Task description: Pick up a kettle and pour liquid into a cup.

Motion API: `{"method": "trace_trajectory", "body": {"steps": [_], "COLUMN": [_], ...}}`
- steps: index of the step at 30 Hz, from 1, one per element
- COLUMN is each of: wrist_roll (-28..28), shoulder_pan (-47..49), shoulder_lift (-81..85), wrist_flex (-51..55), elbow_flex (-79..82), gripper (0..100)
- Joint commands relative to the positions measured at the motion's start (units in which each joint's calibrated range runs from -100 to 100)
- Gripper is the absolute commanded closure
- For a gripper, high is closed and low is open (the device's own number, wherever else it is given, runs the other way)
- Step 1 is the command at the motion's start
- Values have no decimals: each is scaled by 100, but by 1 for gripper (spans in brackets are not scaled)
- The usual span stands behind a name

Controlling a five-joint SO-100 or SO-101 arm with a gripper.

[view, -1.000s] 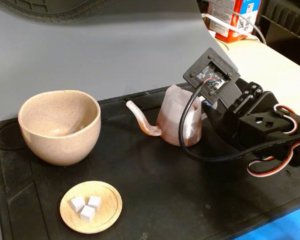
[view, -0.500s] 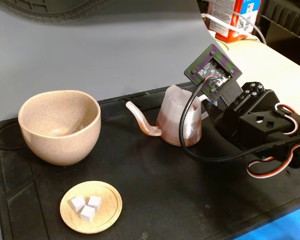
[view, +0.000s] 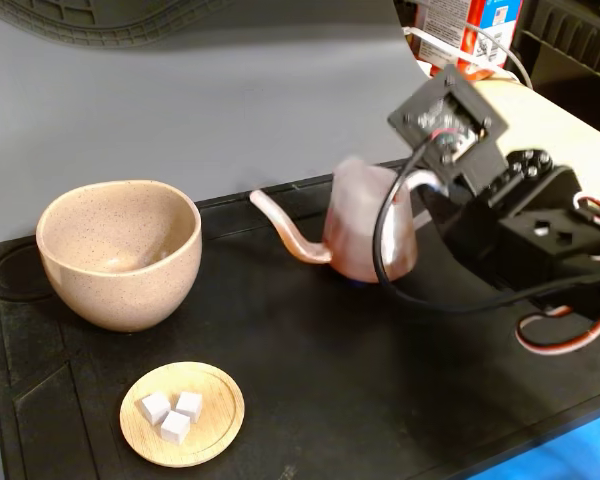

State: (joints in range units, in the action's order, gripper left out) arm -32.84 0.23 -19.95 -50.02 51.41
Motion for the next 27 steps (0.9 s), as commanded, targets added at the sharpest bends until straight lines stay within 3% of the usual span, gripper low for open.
{"method": "trace_trajectory", "body": {"steps": [1,4,14,18,22,27], "wrist_roll": [-82,-82,-82,-82,-51,-35], "shoulder_pan": [34,270,727,932,742,575], "shoulder_lift": [1193,2191,2379,2379,3002,3019], "wrist_flex": [86,1176,1288,1859,3173,3199], "elbow_flex": [440,367,185,-477,-1121,-1203], "gripper": [99,100,100,100,100,100]}}
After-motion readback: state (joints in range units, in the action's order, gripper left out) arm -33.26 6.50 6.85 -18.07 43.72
